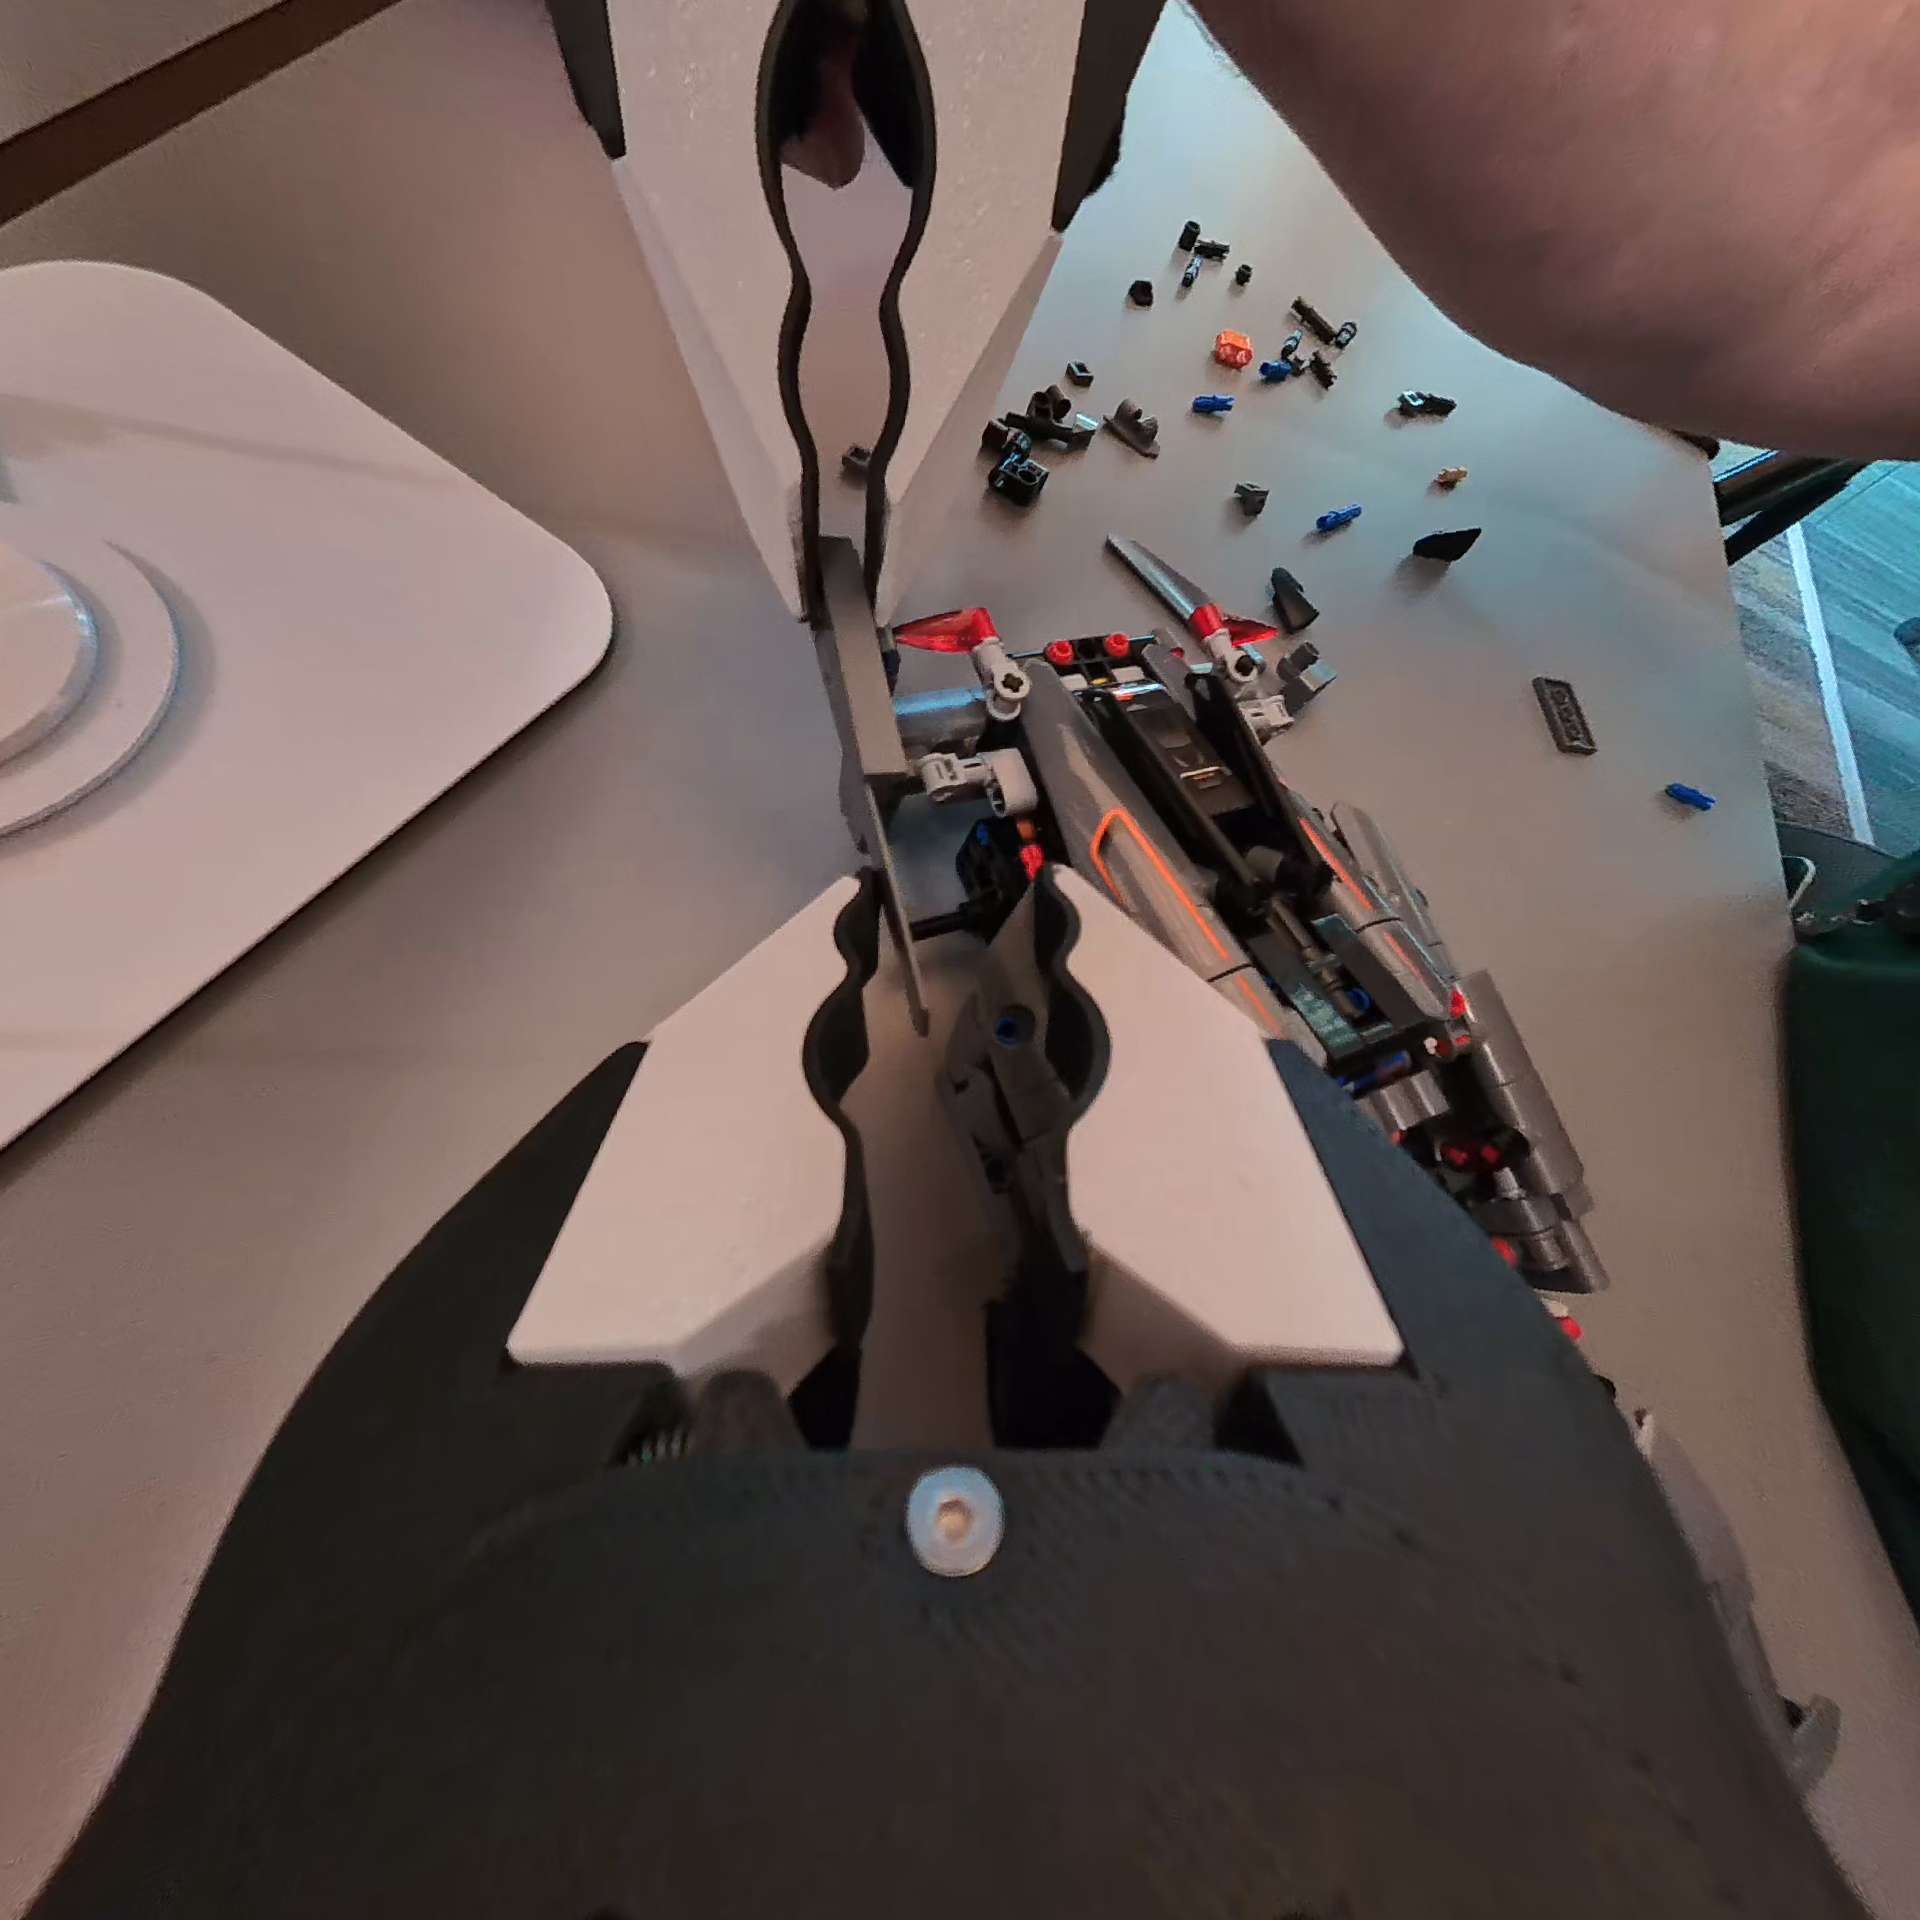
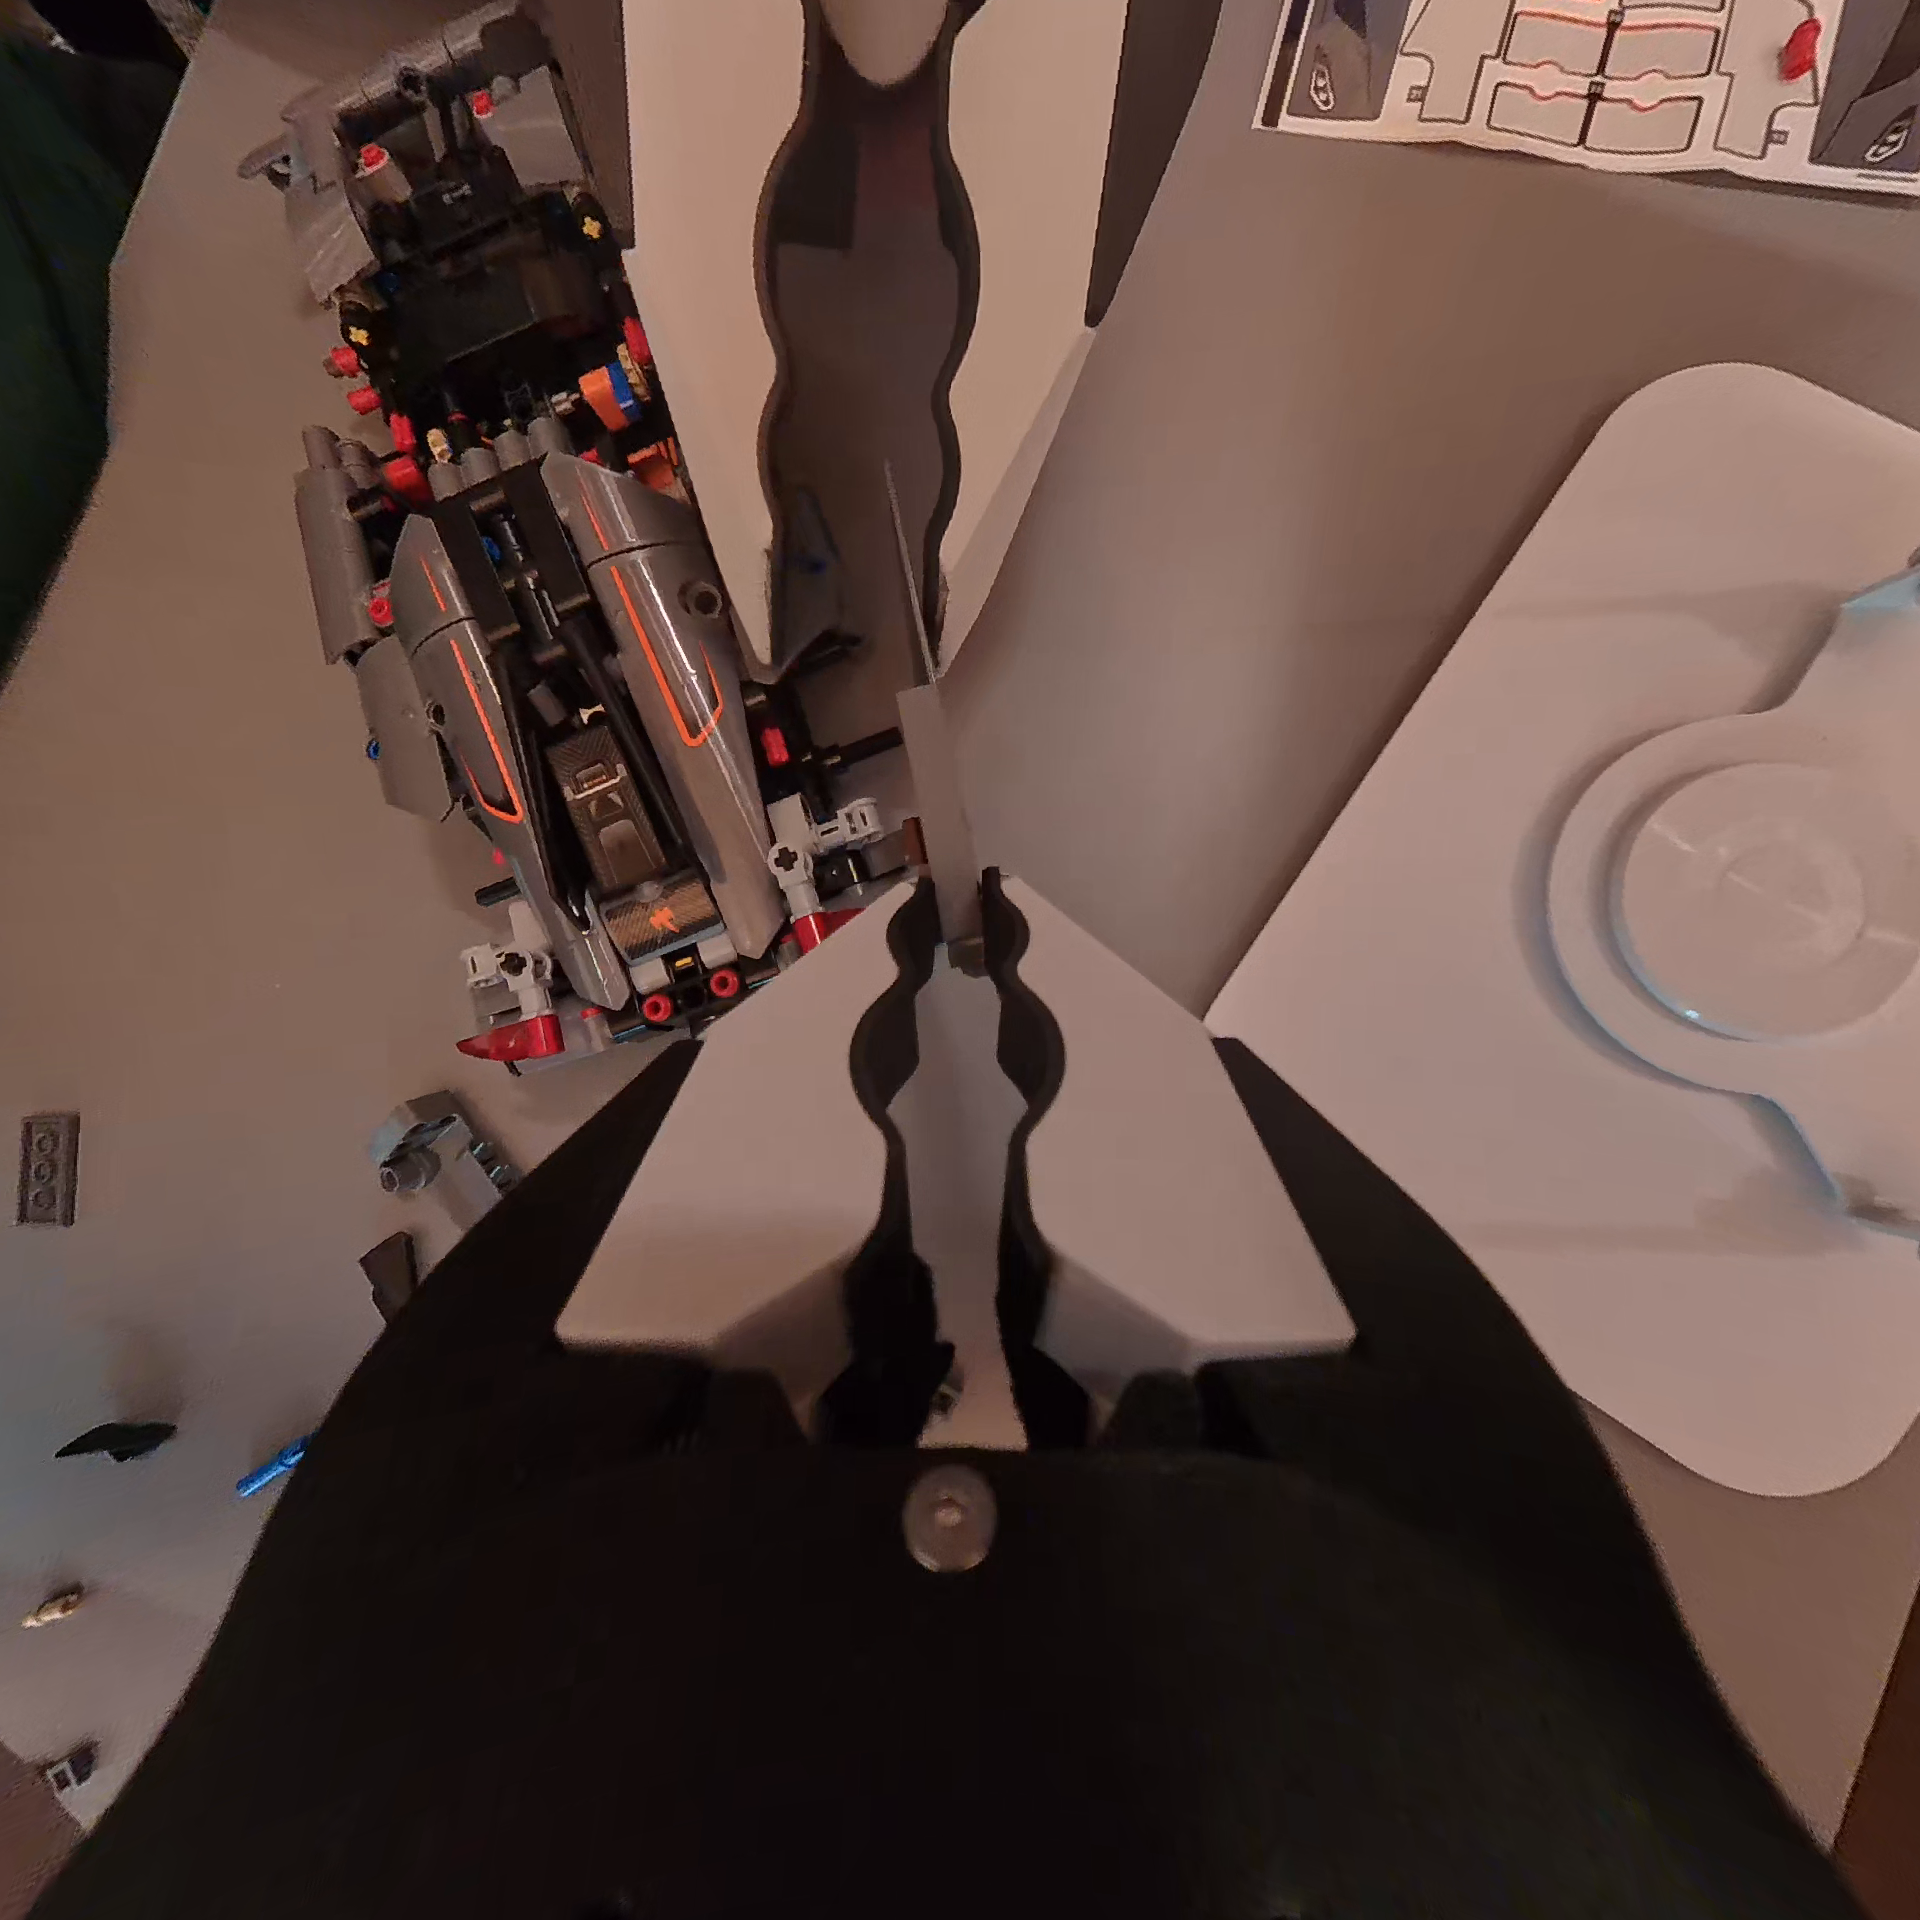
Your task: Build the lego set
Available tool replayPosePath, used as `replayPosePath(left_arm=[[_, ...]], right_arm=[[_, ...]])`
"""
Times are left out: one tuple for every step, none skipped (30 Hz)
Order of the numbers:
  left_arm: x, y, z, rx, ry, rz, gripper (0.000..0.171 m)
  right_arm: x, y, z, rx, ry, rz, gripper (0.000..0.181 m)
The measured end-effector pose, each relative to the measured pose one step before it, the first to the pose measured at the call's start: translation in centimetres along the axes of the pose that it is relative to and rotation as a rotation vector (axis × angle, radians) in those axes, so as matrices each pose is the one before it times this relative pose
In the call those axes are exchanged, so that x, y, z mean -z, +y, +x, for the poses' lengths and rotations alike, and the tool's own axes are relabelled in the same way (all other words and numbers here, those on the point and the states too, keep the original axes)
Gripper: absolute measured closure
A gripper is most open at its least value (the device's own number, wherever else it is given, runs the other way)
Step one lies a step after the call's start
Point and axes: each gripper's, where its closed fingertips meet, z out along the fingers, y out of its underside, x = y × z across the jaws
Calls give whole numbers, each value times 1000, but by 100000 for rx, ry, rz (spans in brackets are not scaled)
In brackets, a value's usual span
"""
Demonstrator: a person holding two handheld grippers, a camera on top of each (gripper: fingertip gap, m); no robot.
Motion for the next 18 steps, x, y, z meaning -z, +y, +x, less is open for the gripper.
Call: replayPosePath(left_arm=[[5, -23, 38, 610, 669, 340, 141], [38, -59, 78, 807, 933, 635, 138], [59, -84, 58, 783, 720, 680, 136], [80, -55, 58, 718, 577, 461, 135], [68, -65, 78, 603, 577, 439, 133], [34, -15, 54, 756, 494, 233, 132], [6, 64, 45, 886, 556, -122, 131], [-20, 56, 71, 937, 790, -2, 129], [-16, 42, 20, 1101, 557, 21, 126], [-14, 42, -25, 1085, 328, -37, 125], [-9, -3, 15, 872, 563, 158, 122], [19, -46, 29, 522, 600, 424, 120], [48, -93, 19, 222, 337, 670, 120], [39, -68, 68, 343, 623, 464, 119], [30, 22, 133, 439, 1071, -161, 118], [4, 13, 107, 64, 822, -48, 118], [-16, -27, 52, -218, 316, 305, 119], [-47, 63, -17, 215, 51, -234, 119]], right_arm=[[12, -10, -28, 119, -421, 100, 175], [3, 34, 10, 244, -189, -14, 175], [5, 47, -1, 71, -289, 28, 175], [29, 37, -16, -273, -446, 62, 175], [61, 49, 15, -128, -28, -207, 175], [99, -26, 17, 355, 604, -139, 175], [116, -109, -26, 490, 519, 137, 175], [65, -27, 10, 482, 557, -381, 175], [61, 24, 25, 186, 296, -463, 175], [69, 21, 63, -86, 294, -29, 175], [78, 12, 90, -219, 452, 364, 175], [83, 32, 5, -419, 19, 452, 175], [115, 25, -26, -478, -53, 789, 175], [152, 17, 47, -560, 331, 1109, 175], [162, 27, 28, -782, 5, 1211, 175], [146, 39, -41, -782, -558, 1337, 175], [93, 72, -59, -601, -628, 960, 175], [37, 186, -34, -788, -590, 114, 175]])
